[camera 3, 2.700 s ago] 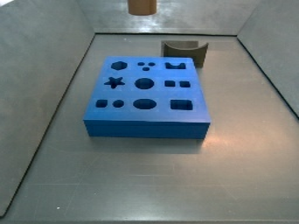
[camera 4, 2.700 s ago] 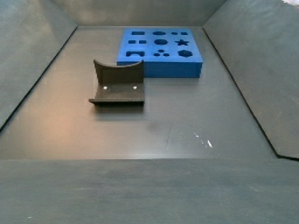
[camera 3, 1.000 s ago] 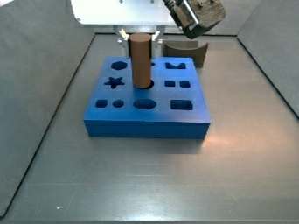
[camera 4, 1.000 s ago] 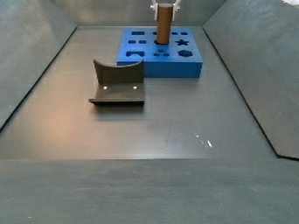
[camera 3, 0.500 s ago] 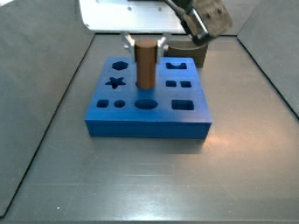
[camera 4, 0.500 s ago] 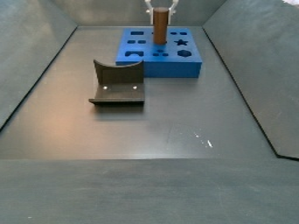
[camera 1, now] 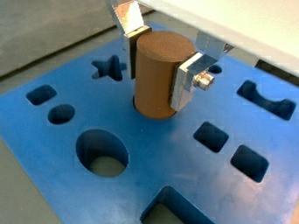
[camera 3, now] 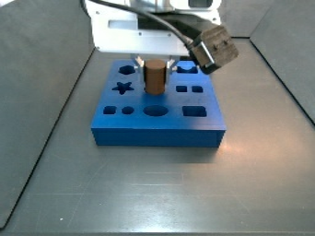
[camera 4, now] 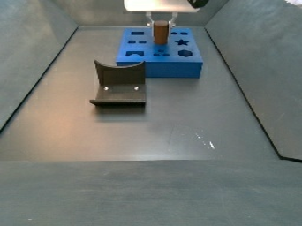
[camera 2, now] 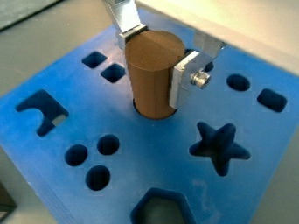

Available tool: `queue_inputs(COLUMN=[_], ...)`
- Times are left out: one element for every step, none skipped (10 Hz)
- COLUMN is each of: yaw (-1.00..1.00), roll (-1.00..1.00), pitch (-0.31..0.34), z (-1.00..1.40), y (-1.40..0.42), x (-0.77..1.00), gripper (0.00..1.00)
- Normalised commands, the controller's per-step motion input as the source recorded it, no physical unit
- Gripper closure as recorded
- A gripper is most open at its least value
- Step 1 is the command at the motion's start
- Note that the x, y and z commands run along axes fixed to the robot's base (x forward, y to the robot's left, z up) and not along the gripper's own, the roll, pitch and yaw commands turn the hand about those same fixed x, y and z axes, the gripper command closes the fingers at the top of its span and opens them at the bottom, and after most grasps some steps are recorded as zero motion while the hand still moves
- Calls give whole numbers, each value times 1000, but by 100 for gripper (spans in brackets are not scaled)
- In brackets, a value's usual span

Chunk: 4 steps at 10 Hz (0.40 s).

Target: Insert the round object.

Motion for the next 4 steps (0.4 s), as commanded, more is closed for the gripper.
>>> queue_inputs(yaw=[0,0,0,0], roll=[36,9,-26,0], pitch=[-130,-66,0,0], z=[-334,-251,-14,0], y=[0,0,0,0], x=[0,0,0,0], gripper=[100,100,100,100])
